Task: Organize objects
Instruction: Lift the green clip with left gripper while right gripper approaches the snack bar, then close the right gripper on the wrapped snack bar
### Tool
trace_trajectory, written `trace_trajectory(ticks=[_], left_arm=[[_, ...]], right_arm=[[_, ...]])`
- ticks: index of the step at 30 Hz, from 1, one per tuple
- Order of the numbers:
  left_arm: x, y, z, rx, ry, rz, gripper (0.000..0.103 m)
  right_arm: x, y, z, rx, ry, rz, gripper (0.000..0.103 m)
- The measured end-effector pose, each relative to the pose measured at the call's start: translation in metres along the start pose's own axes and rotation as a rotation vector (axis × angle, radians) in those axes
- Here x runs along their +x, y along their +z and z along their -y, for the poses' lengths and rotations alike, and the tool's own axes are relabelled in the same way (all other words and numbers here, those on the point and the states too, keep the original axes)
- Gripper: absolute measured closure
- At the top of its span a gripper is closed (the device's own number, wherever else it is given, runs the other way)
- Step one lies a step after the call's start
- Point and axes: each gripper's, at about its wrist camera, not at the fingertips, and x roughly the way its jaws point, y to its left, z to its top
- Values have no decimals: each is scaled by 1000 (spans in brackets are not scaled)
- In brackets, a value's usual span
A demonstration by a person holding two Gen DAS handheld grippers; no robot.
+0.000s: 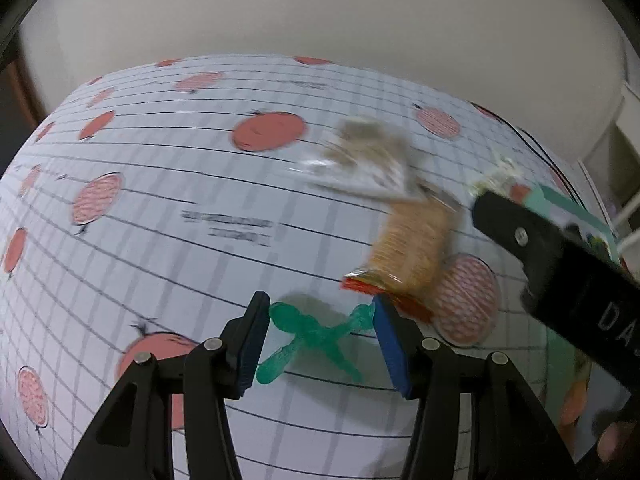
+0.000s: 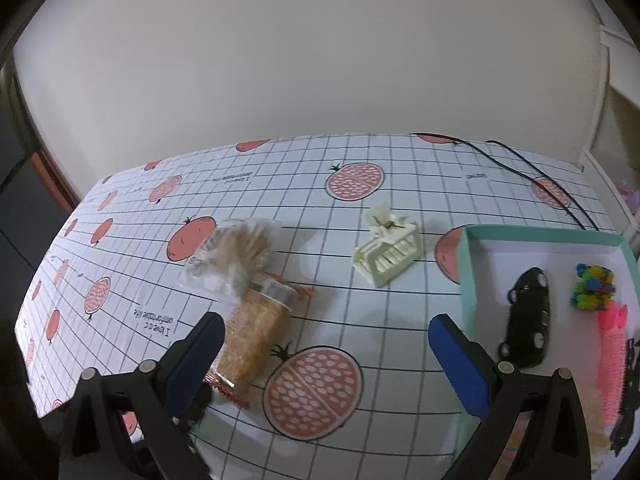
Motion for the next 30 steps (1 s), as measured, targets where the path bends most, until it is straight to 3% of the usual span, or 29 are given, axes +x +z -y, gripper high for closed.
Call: trace_trajectory(ticks=[9, 19, 25, 30], left_arm=[[-5, 3, -46, -162, 94, 19, 49], [-12, 7, -68, -238, 105, 53, 49], [-12, 7, -70, -240, 110, 56, 49], [-11, 7, -73, -247, 108, 53, 49]], right_arm=[[18, -7, -16, -16, -4, -51, 0], [36, -14, -39, -30, -11, -93, 3], [43, -17, -49, -62, -57, -101, 14], [45, -18, -54, -82, -75, -104, 31]])
